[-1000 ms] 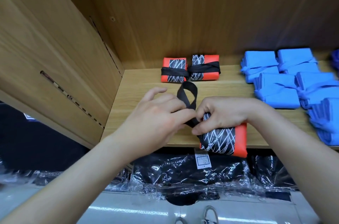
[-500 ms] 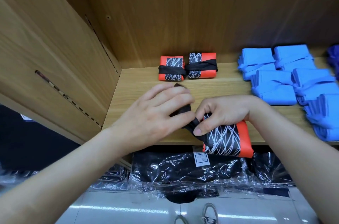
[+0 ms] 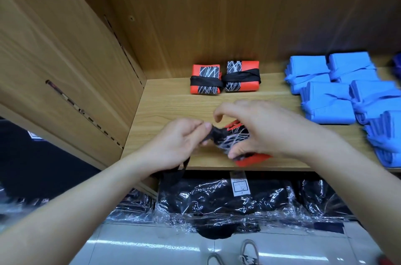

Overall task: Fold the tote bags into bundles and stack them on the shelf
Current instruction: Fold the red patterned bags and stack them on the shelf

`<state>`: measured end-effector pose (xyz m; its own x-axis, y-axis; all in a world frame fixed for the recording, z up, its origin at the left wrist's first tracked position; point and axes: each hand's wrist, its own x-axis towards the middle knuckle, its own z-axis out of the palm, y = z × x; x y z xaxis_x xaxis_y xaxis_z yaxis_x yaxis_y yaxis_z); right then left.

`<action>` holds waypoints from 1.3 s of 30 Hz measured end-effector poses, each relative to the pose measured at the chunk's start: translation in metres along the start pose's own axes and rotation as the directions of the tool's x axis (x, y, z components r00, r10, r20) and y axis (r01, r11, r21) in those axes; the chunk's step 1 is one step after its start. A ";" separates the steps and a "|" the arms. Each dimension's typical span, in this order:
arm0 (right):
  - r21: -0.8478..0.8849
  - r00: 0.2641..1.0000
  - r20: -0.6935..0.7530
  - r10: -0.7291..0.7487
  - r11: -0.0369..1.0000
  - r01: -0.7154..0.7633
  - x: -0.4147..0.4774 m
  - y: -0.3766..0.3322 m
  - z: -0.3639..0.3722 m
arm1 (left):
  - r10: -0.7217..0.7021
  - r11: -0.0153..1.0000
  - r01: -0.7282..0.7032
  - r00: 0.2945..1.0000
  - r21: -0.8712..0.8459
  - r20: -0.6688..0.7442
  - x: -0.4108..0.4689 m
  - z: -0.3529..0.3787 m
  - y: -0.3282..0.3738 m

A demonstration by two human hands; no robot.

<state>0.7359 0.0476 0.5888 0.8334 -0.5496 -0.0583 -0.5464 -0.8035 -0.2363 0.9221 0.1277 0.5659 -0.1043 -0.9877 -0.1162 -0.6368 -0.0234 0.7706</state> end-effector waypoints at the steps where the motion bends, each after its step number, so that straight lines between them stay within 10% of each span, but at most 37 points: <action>1: -0.162 0.998 -0.058 -0.003 0.987 -0.007 -0.001 -0.005 0.003 | -0.083 0.985 0.081 0.997 -0.152 -0.006 0.001 0.000 0.003; 3: -0.175 0.988 -0.156 0.016 0.984 -0.044 -0.001 -0.011 0.013 | -0.178 0.930 0.172 0.984 -0.325 0.010 0.004 0.002 0.009; 5: 0.165 0.981 -0.177 0.081 0.985 -0.052 -0.002 -0.008 0.027 | -0.182 0.916 0.183 0.983 -0.356 0.036 0.003 0.004 0.011; 15: 0.887 0.977 -0.113 0.182 0.461 0.017 0.002 0.013 0.044 | -0.060 0.905 -0.011 0.987 -0.426 -0.152 -0.007 -0.019 -0.002; 22: 0.996 0.996 0.031 0.078 0.085 -0.038 0.000 0.015 0.037 | 0.072 0.670 -0.164 0.985 -0.724 -0.155 -0.009 -0.031 -0.008; 31: 0.988 0.996 0.087 0.008 -0.128 -0.085 0.007 0.018 0.051 | 0.078 0.924 -0.110 0.992 -0.366 -0.102 -0.002 -0.030 0.011; 39: 0.923 0.979 0.043 0.200 -0.383 0.038 0.011 0.015 0.058 | 0.016 0.948 -0.040 0.997 -0.314 -0.081 0.003 -0.019 -0.004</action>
<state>0.7422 0.0429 0.5285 0.7099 -0.6890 -0.1458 0.3174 0.4978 -0.8071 0.9389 0.1215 0.5743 -0.0518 -0.9973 -0.0529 -0.3596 -0.0308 0.9326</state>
